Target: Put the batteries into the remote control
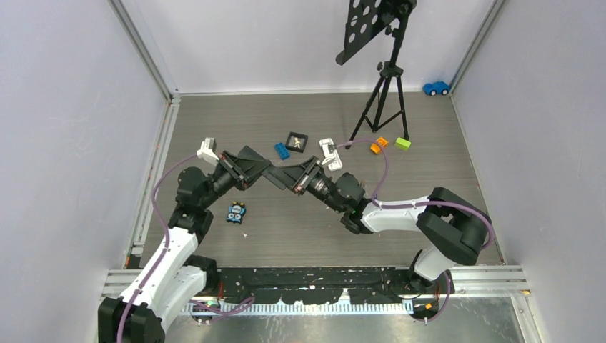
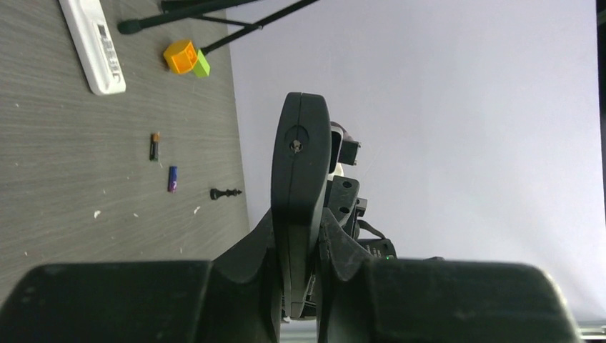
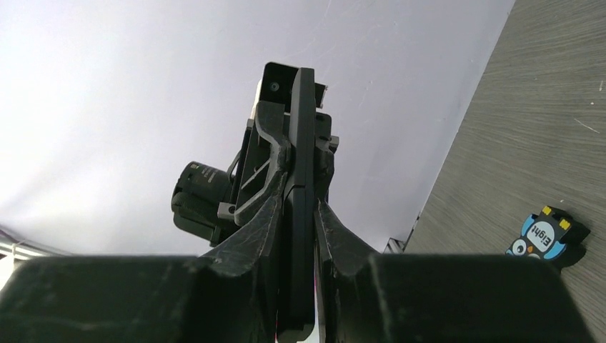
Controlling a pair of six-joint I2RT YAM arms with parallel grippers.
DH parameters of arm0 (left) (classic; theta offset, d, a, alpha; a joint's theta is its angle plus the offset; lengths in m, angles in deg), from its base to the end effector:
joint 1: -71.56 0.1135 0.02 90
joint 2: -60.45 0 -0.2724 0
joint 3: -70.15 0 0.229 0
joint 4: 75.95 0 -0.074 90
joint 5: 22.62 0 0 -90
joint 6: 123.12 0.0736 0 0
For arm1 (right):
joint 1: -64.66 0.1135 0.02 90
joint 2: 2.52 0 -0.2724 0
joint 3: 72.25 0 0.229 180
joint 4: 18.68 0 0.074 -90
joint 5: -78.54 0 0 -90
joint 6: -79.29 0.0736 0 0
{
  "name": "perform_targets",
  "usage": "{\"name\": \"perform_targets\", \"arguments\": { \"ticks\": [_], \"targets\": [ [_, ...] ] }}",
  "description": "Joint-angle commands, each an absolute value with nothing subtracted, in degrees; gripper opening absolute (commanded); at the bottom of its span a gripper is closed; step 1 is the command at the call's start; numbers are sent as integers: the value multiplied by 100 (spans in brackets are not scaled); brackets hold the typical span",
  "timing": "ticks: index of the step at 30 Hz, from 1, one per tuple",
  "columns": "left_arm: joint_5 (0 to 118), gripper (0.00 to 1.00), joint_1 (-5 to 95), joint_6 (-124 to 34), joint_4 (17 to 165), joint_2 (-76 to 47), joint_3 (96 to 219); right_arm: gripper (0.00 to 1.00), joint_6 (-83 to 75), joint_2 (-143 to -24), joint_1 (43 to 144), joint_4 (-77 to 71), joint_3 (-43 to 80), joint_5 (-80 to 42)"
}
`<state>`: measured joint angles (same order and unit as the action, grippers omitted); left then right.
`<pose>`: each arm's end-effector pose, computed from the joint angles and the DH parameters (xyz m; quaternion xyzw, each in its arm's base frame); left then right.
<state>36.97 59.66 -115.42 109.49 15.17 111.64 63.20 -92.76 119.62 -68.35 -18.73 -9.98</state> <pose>0.1824 -0.0765 0.2959 -0.2339 0.6579 -0.6314 0.3372 0.2017 0.2843 0.2820 0.1125 0.6126 0.7022 0.3448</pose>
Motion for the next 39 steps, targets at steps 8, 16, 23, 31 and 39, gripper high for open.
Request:
{"name": "perform_targets", "arguments": {
  "ticks": [8,16,23,31,39],
  "targets": [
    [4453,0,6128,-11865,11707,1317,11379,34,6202,-9319,11610,-7239,-2598,-1049],
    [4285,0,6128,-11045,11041,1174,11427,47,6384,-9106,11526,-6101,-2131,-1066],
    [4547,0,6128,-10289,10378,1193,11540,38,6736,-9192,11443,-6304,-2166,-1448],
    [4649,0,6128,-9527,9989,1039,11659,15,7276,-9442,11353,-6331,-2077,-1866],
    [4810,0,6128,-9114,9676,948,11612,4,7179,-9402,11312,-5947,-1959,-1919]
  ]
}}
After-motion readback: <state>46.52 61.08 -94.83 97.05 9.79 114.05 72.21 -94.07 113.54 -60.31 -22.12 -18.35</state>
